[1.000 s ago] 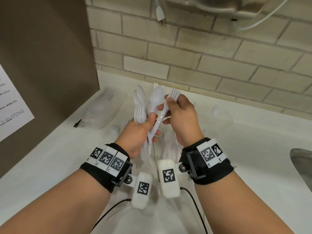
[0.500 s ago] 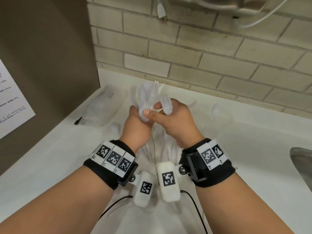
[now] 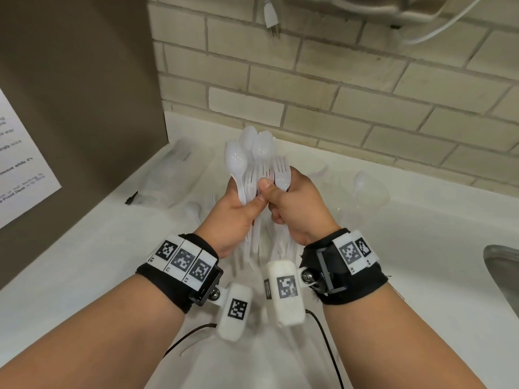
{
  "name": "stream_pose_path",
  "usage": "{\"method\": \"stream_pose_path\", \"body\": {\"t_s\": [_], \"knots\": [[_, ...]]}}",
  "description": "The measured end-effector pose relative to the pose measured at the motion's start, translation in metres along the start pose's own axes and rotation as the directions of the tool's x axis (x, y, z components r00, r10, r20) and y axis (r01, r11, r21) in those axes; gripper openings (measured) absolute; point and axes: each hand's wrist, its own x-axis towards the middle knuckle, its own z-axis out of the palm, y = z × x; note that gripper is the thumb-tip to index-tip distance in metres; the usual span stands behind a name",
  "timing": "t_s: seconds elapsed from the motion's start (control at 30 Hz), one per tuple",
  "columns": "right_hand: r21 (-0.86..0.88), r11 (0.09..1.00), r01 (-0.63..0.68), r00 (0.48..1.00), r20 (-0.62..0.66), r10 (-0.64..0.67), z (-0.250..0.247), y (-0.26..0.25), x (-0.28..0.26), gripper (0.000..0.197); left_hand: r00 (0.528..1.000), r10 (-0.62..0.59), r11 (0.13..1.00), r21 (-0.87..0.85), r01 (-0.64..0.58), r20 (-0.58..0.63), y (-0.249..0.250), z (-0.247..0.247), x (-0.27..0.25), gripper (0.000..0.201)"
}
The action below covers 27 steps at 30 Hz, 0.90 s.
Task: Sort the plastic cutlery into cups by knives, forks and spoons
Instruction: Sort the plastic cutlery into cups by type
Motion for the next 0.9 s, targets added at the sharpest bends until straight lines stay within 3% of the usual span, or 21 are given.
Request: {"method": "stream_pose_path", "body": {"t_s": [0.1, 0.2, 0.37, 0.47, 0.53, 0.6, 0.73, 0.8, 0.9], "knots": [[0.021, 0.999, -0.042, 0.999, -0.019, 0.042, -0.003, 0.0, 0.001, 0.006, 1.0, -0.011, 0.999, 0.042, 0.012, -0.028, -0.003, 0.0, 0.001, 0.051], [0.062, 0.996, -0.061, 0.997, -0.047, 0.064, -0.005, 0.001, 0.001, 0.004, 0.996, -0.031, 0.999, 0.01, 0.032, -0.089, -0.006, 0.001, 0.003, 0.036], [0.054, 0.993, 0.104, 0.968, -0.236, -0.088, -0.009, 0.0, 0.002, 0.007, 0.99, -0.068, 0.998, -0.022, 0.066, -0.124, -0.005, 0.0, 0.006, 0.022], [-0.038, 0.979, 0.199, 0.955, -0.218, -0.203, -0.009, -0.005, 0.002, 0.011, 0.991, -0.071, 0.997, -0.02, 0.069, -0.116, -0.007, 0.0, 0.007, 0.016], [-0.175, 0.961, 0.213, 0.953, -0.179, -0.244, -0.005, -0.006, 0.004, 0.018, 0.991, -0.08, 0.997, -0.028, 0.078, -0.106, -0.007, 0.002, 0.007, 0.019], [-0.183, 0.96, 0.211, 0.943, -0.219, -0.249, -0.002, -0.006, 0.007, 0.015, 0.993, -0.072, 0.997, -0.015, 0.071, -0.094, -0.006, 0.003, 0.006, 0.016], [-0.1, 0.955, 0.28, 0.873, -0.387, -0.296, -0.006, -0.014, 0.014, 0.02, 0.999, -0.029, 0.965, 0.259, 0.039, -0.044, -0.007, -0.001, 0.002, 0.018], [-0.14, 0.946, 0.292, 0.883, -0.34, -0.323, -0.012, -0.019, 0.016, 0.026, 1.0, -0.025, 0.94, 0.341, 0.026, -0.007, -0.011, -0.005, 0.002, 0.013], [-0.16, 0.959, 0.233, 0.935, -0.235, -0.266, -0.015, -0.024, 0.015, 0.015, 0.997, -0.051, 0.903, 0.43, 0.023, 0.055, -0.011, -0.01, 0.002, 0.014]]}}
